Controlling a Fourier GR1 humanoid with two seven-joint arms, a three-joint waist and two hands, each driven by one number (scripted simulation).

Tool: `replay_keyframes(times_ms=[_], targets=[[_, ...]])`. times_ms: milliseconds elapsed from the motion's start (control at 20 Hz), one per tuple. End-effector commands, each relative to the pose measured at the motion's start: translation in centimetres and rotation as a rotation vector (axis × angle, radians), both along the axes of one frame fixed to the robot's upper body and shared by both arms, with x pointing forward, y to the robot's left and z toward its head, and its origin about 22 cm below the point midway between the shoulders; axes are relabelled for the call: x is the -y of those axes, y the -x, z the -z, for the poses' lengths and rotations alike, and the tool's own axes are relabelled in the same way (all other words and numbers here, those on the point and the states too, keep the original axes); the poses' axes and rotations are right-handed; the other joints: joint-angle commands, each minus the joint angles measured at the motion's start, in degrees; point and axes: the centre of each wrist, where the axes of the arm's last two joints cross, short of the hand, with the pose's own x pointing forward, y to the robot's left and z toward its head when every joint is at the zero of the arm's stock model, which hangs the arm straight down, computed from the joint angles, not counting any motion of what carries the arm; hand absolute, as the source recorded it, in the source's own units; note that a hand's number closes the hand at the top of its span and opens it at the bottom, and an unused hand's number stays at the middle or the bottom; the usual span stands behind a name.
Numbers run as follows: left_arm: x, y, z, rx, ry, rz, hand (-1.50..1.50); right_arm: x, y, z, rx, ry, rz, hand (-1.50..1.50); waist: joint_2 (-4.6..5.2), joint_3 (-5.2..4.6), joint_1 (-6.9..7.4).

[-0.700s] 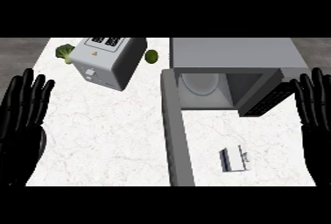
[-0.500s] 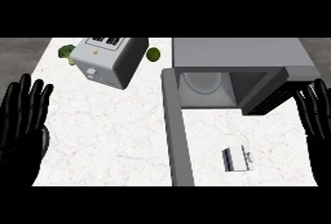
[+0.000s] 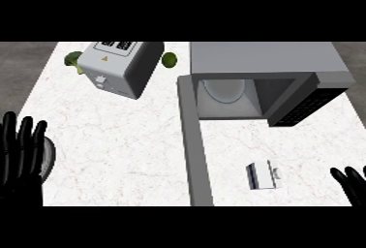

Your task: Pick up the milk, place it into the microwave and close the microwave

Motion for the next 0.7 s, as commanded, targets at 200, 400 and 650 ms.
replay_keyframes(times_ms=[200,400,650], targets=[[0.8,6.3,0.1,-0.025,0.029,-0.017,-1.50,2.4,5.0,1.0,-0.022,0.014,0.020,-1.50,0.01,0.05,0.46],[0.5,7.8,-0.1,-0.015,0.028,-0.010,-1.50,1.3,3.8,1.3,0.016,0.054,0.050,-1.50,0.26,0.00,1.15],[-1.1,10.7,1.1,-0.018,0.031,0.003,-1.50,2.3,4.3,3.2,-0.006,0.075,0.087,-1.50,0.07,-0.04,1.87]])
